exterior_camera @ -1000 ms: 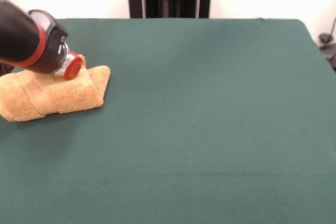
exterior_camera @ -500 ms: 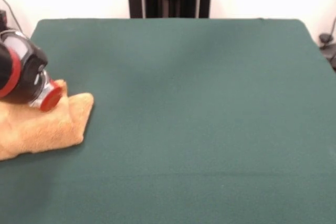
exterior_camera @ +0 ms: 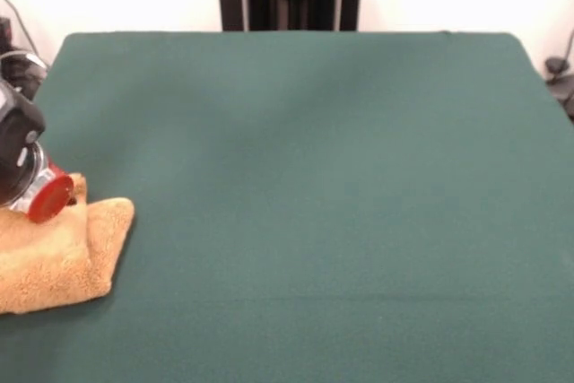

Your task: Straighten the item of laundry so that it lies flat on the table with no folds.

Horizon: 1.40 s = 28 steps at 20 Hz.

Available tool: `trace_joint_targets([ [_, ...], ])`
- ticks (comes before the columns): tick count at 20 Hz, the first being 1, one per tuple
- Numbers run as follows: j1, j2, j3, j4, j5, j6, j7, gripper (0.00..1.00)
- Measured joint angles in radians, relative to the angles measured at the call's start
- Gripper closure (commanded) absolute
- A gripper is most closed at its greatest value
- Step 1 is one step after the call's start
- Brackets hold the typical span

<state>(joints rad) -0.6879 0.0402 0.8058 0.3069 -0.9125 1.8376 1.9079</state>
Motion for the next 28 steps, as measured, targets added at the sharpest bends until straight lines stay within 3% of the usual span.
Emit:
trace_joint_targets([
  [3, -0.084, -0.075, -0.046, 0.214, 0.118, -0.184, 0.0, 1.0],
  [6, -0.152, -0.141, -0.07, 0.383, 0.161, -0.335, 0.0, 1.0],
  [7, -0.197, -0.184, -0.08, 0.484, 0.173, -0.431, 0.0, 1.0],
  [14, -0.395, -0.392, -0.114, 0.903, 0.176, -0.821, 0.0, 1.0],
  [18, -0.476, -0.529, -0.134, 1.114, 0.176, -0.933, 0.0, 1.0],
  [21, -0.508, -0.64, -0.146, 1.253, 0.176, -0.95, 0.0, 1.0],
  [28, -0.506, -0.787, -0.157, 1.426, 0.181, -0.951, 0.0, 1.0],
])
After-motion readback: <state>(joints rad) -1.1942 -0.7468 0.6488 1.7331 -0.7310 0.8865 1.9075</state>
